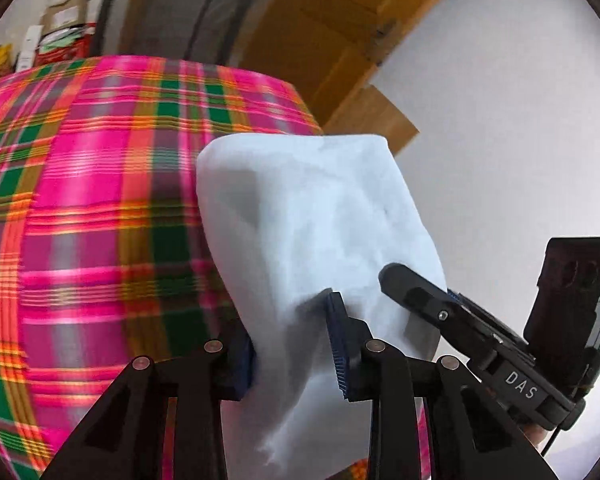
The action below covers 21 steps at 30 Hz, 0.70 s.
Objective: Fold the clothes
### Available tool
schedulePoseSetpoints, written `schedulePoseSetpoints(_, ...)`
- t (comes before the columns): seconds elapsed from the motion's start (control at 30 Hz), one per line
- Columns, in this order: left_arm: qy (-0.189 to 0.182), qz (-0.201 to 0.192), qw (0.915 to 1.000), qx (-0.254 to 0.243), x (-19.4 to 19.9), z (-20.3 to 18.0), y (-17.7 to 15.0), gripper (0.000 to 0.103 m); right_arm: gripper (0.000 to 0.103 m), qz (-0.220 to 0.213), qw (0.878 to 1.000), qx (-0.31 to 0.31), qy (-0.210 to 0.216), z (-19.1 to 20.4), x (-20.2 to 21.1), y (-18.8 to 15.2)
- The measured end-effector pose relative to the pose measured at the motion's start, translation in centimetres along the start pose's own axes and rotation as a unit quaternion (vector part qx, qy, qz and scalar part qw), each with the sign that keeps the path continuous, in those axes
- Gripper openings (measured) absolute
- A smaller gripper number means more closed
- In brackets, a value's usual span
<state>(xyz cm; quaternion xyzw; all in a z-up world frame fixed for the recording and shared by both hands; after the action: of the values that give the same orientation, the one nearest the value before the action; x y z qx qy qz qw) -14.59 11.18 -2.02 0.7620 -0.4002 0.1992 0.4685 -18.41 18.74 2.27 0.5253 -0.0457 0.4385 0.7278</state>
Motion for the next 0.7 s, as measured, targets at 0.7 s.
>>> schedulePoseSetpoints(0.7, 0.013, 0.068, 0.9976, 0.004, -6.7, -1.6, -3.0, 0.053, 0.042, 0.049, 0.992, -0.087, -0.073, -11.9, -2.3, -3.6)
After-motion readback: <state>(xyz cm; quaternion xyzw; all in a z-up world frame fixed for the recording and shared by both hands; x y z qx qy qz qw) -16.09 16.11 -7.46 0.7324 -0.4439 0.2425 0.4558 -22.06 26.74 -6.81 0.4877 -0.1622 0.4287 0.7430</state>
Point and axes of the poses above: each gripper's, at about its wrist camera, not at the fingertips, and x roughly against the way its jaws point, z to its left, y to its top, the point moved 10 cm from there along -x, roughly the way its jaws point, and after that the axes turned 5 degrees about -z, right-handed, at the moved point
